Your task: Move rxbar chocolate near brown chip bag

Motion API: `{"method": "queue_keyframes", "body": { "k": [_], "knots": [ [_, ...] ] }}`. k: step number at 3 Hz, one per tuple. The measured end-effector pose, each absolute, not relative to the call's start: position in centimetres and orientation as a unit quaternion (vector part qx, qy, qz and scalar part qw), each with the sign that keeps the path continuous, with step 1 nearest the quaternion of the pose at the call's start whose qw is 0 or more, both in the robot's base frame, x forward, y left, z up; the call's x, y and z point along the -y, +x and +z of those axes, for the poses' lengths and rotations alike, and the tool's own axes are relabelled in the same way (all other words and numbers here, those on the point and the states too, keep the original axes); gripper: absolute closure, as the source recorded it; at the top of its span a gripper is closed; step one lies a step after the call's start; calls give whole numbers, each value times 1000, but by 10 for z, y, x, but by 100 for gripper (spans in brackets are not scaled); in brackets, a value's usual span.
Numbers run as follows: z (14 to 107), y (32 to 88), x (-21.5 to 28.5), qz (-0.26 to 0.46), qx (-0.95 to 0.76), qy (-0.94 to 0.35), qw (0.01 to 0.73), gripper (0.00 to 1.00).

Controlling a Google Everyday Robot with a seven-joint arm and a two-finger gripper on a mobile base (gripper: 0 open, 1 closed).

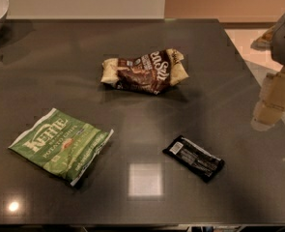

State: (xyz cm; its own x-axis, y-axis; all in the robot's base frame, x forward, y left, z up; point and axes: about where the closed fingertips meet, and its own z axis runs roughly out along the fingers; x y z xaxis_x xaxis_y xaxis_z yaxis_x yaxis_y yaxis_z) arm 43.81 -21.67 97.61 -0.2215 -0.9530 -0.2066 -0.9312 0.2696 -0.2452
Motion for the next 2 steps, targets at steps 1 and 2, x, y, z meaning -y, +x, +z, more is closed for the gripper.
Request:
{"method": "queue_keyframes", "body": {
  "k": [1, 2],
  "knots": [
    [976, 438, 217, -34, -781, -603, 159, 0],
    [967, 434, 204, -26, -779, -609, 147, 0]
  ]
}}
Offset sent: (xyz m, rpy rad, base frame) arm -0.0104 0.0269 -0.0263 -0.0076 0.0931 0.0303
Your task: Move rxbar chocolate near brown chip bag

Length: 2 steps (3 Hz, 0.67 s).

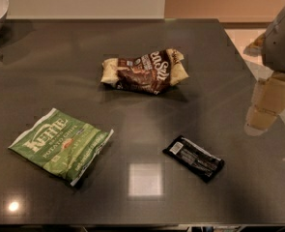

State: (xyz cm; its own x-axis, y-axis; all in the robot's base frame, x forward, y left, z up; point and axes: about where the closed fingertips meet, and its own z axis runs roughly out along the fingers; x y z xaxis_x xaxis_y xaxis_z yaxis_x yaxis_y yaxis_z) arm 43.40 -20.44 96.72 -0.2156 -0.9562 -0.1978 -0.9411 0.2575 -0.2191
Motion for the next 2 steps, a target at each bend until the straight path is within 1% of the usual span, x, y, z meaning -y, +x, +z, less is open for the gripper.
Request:
{"method": "queue_keyframes", "body": {
  "k": [2],
  "knots": [
    [925, 412, 169, 9, -791, -601, 120, 0]
  ]
}}
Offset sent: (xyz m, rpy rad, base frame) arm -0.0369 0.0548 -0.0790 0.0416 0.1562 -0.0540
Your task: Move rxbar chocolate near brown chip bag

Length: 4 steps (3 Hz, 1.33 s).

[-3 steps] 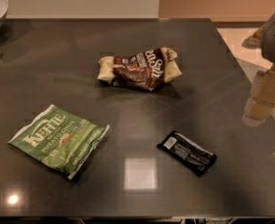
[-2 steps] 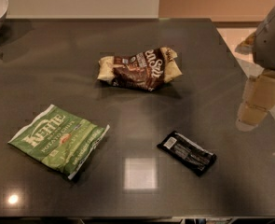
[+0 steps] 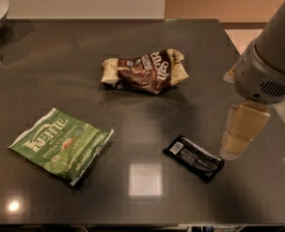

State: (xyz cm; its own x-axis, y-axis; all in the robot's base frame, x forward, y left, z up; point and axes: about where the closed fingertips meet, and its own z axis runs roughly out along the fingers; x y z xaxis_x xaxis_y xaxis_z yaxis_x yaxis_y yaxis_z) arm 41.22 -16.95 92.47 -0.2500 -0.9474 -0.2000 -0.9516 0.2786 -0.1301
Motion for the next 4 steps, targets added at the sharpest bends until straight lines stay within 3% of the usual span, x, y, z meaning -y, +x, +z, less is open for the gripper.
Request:
{"method": "queue_keyframes", "body": {
  "k": [4],
  "knots": [
    [835, 388, 137, 30, -808, -579, 103, 0]
  ]
}}
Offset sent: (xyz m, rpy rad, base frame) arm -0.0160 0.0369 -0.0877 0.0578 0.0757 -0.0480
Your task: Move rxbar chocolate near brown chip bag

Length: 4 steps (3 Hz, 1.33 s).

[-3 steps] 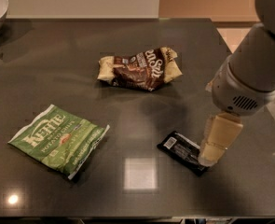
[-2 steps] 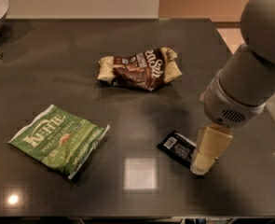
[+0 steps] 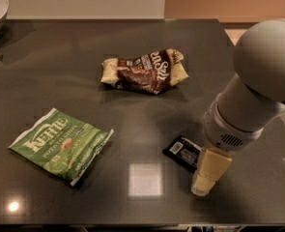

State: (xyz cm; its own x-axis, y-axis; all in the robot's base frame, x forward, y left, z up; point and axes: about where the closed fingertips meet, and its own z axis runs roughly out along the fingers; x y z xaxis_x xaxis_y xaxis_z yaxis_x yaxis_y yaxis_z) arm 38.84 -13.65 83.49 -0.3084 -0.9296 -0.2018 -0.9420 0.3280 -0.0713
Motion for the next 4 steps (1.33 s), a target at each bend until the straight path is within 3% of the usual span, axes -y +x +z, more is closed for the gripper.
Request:
{"method": "queue_keyframes", "body": {
  "k": [1, 4],
  "knots": [
    [825, 385, 136, 27, -810, -577, 99, 18],
    [825, 390, 139, 27, -814, -573, 94, 88]
  ]
}}
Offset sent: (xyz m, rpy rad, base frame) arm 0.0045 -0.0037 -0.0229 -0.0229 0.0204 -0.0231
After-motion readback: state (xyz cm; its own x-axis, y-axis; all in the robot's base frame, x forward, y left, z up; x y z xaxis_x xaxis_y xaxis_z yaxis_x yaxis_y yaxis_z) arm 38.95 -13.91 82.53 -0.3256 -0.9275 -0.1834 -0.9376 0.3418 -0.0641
